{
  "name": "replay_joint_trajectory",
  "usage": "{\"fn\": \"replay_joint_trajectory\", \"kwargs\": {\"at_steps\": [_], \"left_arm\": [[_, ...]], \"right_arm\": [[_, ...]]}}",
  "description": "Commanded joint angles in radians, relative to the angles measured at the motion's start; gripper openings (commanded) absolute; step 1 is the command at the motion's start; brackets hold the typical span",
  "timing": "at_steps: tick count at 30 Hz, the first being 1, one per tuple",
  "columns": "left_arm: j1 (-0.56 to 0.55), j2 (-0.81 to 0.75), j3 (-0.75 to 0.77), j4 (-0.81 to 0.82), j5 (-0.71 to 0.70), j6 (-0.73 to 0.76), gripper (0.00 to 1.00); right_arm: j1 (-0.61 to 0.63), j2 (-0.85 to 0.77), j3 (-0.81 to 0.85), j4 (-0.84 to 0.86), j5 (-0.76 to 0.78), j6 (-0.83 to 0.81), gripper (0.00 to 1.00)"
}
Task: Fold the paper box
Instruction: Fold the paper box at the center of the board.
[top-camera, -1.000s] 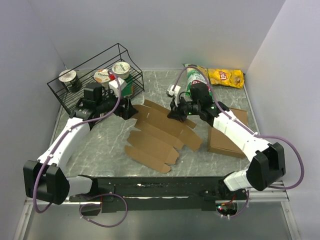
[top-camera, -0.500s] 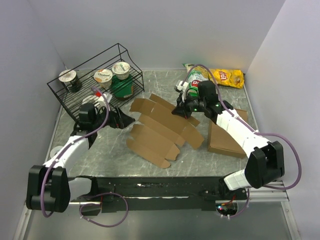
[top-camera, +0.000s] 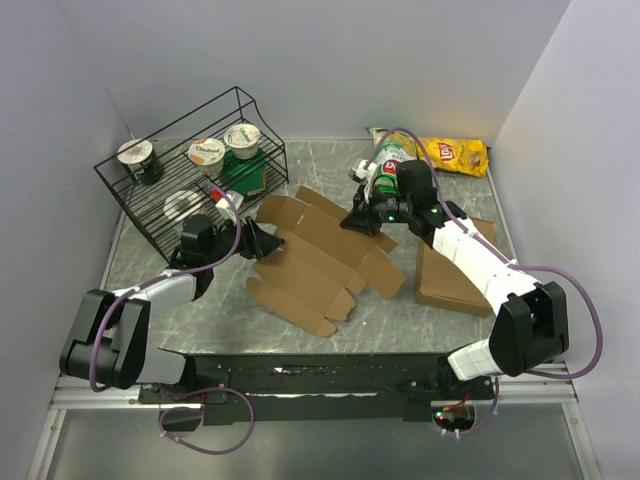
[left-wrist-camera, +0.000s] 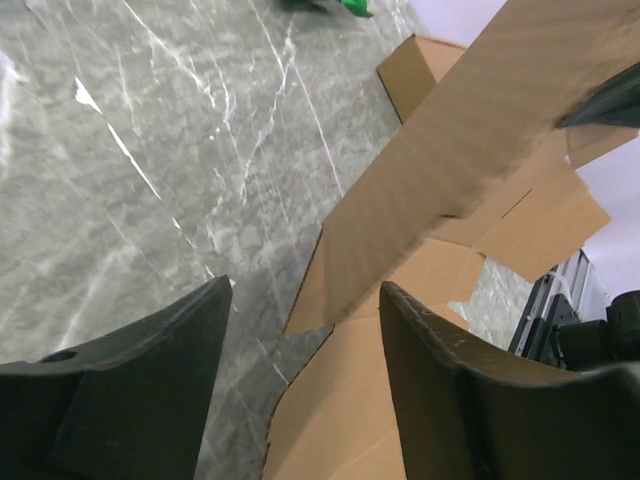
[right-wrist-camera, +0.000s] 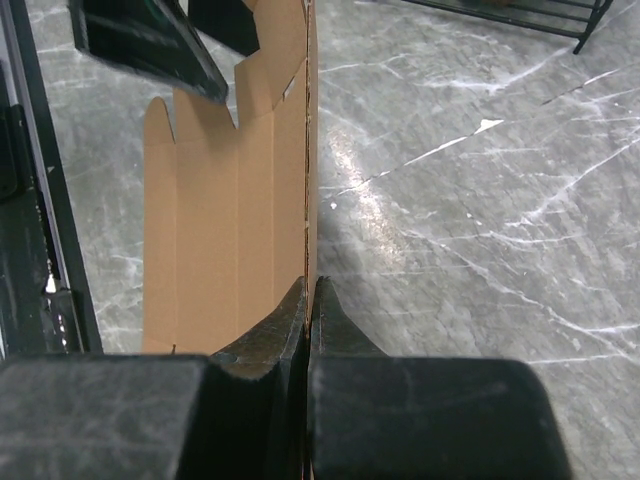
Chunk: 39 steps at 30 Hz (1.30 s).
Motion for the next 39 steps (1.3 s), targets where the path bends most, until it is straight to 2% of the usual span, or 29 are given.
{"fn": "replay_joint_trajectory", "kwargs": {"at_steps": [1,4,5,8,11,12,15,17,18,19,25,29,34,39], "left_arm": [[-0.037,-0.003,0.036,0.067,-0.059,0.039,0.61],[-0.060,0.000,0.029,0.078,-0.107,0.036,0.39],[-0.068,0.000,0.029,0.070,-0.148,0.039,0.27],[-0.117,-0.013,0.018,0.055,-0.223,0.051,0.22],[-0.180,-0.044,0.009,0.024,-0.364,0.073,0.15],[-0.213,-0.056,0.007,0.012,-0.445,0.076,0.15],[-0.281,-0.073,-0.004,-0.002,-0.542,0.084,0.16],[-0.315,-0.076,-0.011,-0.017,-0.669,0.069,0.16],[-0.342,-0.076,-0.013,-0.022,-0.677,0.061,0.18],[-0.351,-0.073,-0.014,-0.026,-0.747,0.049,0.21],[-0.348,-0.067,-0.057,0.055,-0.728,-0.037,0.23],[-0.344,-0.081,-0.103,0.159,-0.688,-0.070,0.32],[-0.344,-0.096,-0.161,0.257,-0.645,-0.065,0.36],[-0.347,-0.079,-0.163,0.257,-0.607,-0.014,0.35]], "right_arm": [[-0.006,-0.031,-0.012,0.068,-0.012,0.022,0.00],[-0.006,-0.027,-0.009,0.067,0.000,0.028,0.00],[-0.006,-0.027,-0.007,0.065,0.003,0.030,0.00],[-0.006,-0.025,-0.007,0.071,0.009,0.036,0.00],[-0.006,-0.027,-0.012,0.080,0.017,0.045,0.00],[-0.006,-0.027,-0.013,0.083,0.018,0.048,0.00],[-0.006,-0.025,-0.013,0.091,0.024,0.062,0.00],[-0.006,-0.024,-0.013,0.093,0.029,0.074,0.00],[-0.004,-0.022,-0.016,0.100,0.029,0.079,0.00],[-0.006,-0.022,-0.018,0.103,0.031,0.091,0.00],[-0.007,-0.016,-0.009,0.087,0.074,0.115,0.00],[-0.018,-0.008,-0.004,0.071,0.069,0.128,0.00],[-0.021,-0.004,-0.006,0.070,0.060,0.135,0.00],[-0.023,0.013,0.007,0.063,0.058,0.148,0.00]]}}
